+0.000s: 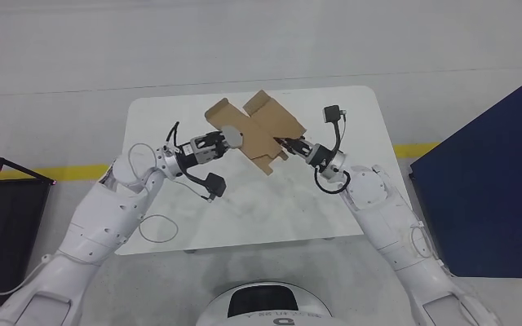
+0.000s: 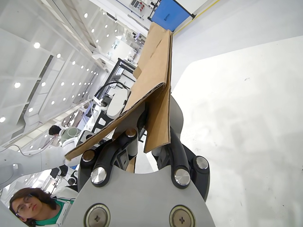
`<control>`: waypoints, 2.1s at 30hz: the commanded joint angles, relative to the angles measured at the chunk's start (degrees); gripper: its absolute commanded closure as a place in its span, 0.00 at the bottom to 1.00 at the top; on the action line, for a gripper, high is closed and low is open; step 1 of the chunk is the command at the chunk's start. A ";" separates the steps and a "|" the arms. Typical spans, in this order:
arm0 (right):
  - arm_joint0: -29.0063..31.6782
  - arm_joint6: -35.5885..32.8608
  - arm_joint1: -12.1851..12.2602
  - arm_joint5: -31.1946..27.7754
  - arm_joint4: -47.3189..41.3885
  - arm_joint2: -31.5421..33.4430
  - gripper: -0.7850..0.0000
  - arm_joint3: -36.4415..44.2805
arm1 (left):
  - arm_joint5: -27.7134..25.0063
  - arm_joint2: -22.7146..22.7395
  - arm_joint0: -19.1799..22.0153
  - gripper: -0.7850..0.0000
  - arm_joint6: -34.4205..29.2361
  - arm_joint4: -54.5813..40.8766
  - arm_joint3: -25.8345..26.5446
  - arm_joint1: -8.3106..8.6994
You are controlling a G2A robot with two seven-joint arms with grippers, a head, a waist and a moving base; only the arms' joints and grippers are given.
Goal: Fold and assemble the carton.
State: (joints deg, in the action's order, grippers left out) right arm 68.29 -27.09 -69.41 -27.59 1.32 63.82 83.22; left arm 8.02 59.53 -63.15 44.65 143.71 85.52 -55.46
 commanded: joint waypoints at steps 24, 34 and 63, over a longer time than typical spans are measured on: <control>1.85 -3.12 0.61 -2.42 -2.66 2.99 1.00 1.82 | -11.30 6.93 -0.19 0.00 7.47 -12.35 -5.94 0.79; 1.80 -5.49 0.74 -3.22 -5.64 3.41 1.00 1.58 | -17.18 7.18 1.77 0.00 11.24 -7.55 -8.24 1.63; 2.80 -7.68 1.08 -4.61 -7.15 3.94 1.00 3.07 | -16.19 2.26 3.50 0.58 3.62 -8.30 -8.47 0.31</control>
State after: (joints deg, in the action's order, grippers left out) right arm 71.07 -34.64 -68.35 -32.18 -5.78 67.77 86.25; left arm -8.16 61.80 -59.71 48.20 135.58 77.20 -55.13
